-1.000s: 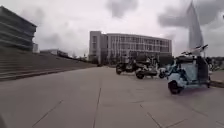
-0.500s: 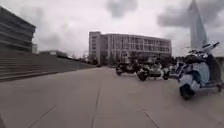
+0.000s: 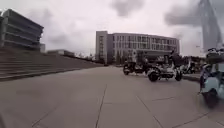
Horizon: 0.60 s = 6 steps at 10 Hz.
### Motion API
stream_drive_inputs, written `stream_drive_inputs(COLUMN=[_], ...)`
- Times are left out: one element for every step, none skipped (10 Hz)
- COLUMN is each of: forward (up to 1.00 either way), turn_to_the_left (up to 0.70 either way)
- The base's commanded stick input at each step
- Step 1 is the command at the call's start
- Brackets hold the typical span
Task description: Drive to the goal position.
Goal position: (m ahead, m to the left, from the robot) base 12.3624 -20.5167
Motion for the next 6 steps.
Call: stream_drive_inputs(forward=[0.7, 0.7, 0.7, 0.7, 0.7, 0.7], turn_to_the_left=[0.05, 0.05, 0.05, 0.05, 0.05, 0.05])
